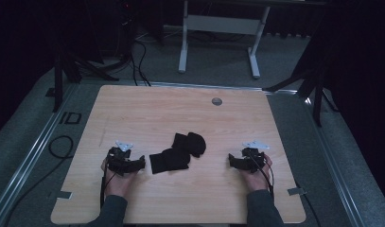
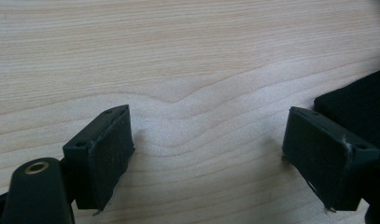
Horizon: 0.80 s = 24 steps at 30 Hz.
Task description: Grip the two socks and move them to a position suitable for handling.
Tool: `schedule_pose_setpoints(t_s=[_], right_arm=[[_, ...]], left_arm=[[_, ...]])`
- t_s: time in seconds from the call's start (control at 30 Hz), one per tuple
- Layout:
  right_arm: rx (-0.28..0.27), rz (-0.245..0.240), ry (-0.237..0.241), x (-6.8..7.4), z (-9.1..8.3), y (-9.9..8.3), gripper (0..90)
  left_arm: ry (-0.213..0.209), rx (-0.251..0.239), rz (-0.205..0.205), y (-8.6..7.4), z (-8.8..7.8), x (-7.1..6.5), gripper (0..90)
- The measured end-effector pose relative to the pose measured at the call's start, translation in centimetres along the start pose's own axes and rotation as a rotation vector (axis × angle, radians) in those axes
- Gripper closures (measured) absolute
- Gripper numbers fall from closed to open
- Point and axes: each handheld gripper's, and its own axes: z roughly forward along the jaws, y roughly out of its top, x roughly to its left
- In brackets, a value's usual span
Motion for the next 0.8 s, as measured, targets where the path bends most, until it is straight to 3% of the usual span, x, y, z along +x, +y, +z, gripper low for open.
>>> schedule_pose_setpoints(t_s=[0.2,0.3,0.5,0.6,0.8], right_arm=[[0.000,0.000,0.000,0.0,0.0,0.0,12.2],[0.000,0.000,0.000,0.0,0.0,0.0,12.2],[0.000,0.000,0.000,0.0,0.0,0.0,12.1],[-0.001,-0.001,0.001,0.0,0.0,0.0,12.2],[-0.001,-0.001,0.001,0.0,0.0,0.0,12.2]], left_arm=[[0.000,-0.007,-0.004,0.1,0.1,0.0,17.7],[-0.008,-0.001,0.003,0.3,-0.3,0.1,35.3],[-0.011,0.016,0.008,0.4,-0.5,0.2,39.9],[-0.015,0.039,0.011,0.5,-0.8,0.2,47.0],[-0.097,0.012,0.006,0.6,-1.7,0.3,63.6]])
